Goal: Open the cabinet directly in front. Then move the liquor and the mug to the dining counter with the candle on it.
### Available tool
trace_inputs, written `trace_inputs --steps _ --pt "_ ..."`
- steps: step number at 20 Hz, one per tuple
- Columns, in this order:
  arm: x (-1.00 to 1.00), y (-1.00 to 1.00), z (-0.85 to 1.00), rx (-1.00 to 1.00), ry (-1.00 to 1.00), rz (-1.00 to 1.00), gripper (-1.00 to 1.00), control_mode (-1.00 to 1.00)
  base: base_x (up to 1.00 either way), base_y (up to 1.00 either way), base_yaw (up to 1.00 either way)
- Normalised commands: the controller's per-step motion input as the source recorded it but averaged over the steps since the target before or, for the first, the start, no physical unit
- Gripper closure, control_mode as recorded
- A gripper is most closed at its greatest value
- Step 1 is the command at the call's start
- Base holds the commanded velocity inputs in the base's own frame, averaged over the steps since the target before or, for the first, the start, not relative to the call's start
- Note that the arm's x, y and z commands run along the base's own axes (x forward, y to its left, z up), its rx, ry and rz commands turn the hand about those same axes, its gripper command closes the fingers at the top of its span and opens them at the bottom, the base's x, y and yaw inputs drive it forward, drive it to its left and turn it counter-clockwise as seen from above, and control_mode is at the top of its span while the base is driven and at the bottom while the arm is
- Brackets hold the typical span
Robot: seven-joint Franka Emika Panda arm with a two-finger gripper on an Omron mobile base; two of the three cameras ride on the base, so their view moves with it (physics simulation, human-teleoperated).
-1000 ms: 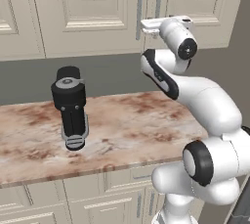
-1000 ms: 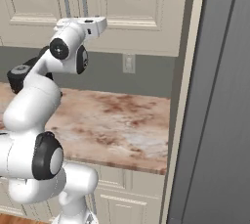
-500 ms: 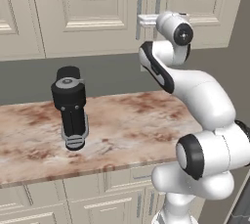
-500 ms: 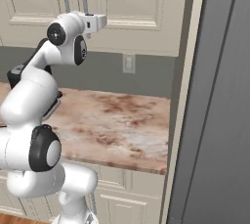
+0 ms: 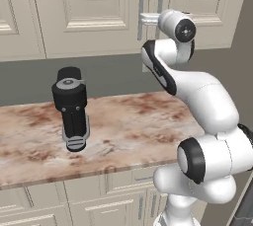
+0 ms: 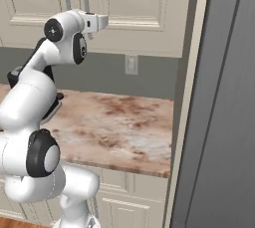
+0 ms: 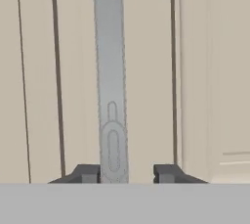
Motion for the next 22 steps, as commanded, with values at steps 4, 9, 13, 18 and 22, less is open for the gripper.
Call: trace_inputs --steps 4,9,13,18,22 --pt "0.0 0.0 0.0 0.0 0.0 0.0 1.0 -1.0 0.0 0.0 0.0" --pt "-0.33 -0.07 0.16 0.01 0.0 -0.01 1.0 -1.0 0.0 0.0 0.0" --pt "-0.67 -0.3 0.3 0.05 0.0 -0.05 1.0 -1.0 0.0 0.0 0.0" --pt "-0.75 -0.38 0.34 0.07 0.0 -0.07 1.0 -1.0 0.0 0.0 0.0" --pt "-0.8 -0.4 0.28 0.07 0.0 -0.07 1.0 -1.0 0.0 0.0 0.0"
